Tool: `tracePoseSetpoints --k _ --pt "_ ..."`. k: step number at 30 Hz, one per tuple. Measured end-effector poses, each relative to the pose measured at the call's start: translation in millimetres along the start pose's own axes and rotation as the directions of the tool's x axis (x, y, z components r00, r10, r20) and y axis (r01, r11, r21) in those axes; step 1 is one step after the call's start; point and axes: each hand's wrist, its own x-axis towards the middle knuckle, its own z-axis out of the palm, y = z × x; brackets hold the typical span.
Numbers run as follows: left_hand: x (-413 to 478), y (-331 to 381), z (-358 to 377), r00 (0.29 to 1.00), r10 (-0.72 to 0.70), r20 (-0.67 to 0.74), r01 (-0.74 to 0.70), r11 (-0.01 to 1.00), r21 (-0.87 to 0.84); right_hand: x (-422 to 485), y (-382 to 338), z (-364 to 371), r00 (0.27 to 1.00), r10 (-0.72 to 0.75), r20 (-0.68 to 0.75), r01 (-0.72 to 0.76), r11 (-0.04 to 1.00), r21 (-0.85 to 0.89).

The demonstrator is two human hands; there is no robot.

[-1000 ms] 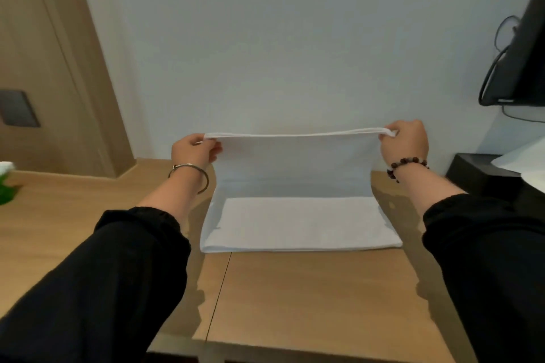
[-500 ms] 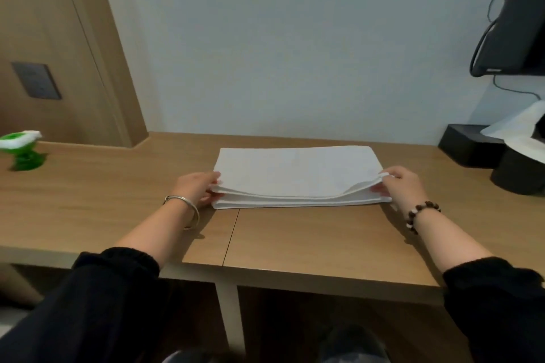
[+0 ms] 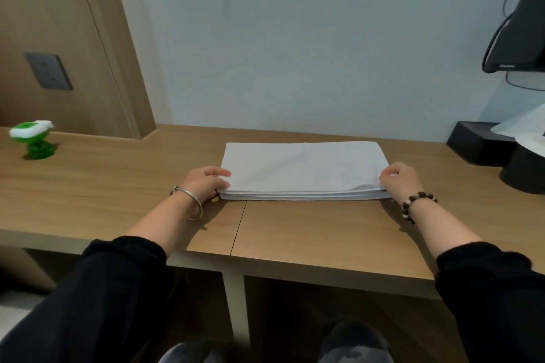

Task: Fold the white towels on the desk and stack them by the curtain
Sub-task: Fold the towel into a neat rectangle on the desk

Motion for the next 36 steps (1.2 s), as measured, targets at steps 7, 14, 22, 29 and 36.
tracePoseSetpoints --k 7,14,22,29,36 --pt "2 1 2 0.988 0.148 -0.051 -0.129 0.954 0.269 2 1 -1 1.0 0.003 -0.015 -0.003 0.999 0.042" --pt "8 0 3 0.98 0.194 -0.039 -0.161 0.897 0.412 0 -4 -5 0.997 0.073 -0.034 -0.065 0.98 0.19" --pt "8 6 7 0.973 0.231 -0.007 -0.173 0.749 0.639 -4 -13 -6 0.981 0.075 -0.178 -0.025 0.963 0.268" --pt "8 2 11 0.961 0.274 -0.026 -0.183 0.707 0.683 -12 -2 -4 0.981 0.01 -0.196 0.0 0.999 0.052" --pt "5 0 10 0.941 0.336 0.036 -0.242 0.596 0.765 -26 -8 0 0.972 -0.233 -0.014 0.157 0.697 -0.7"
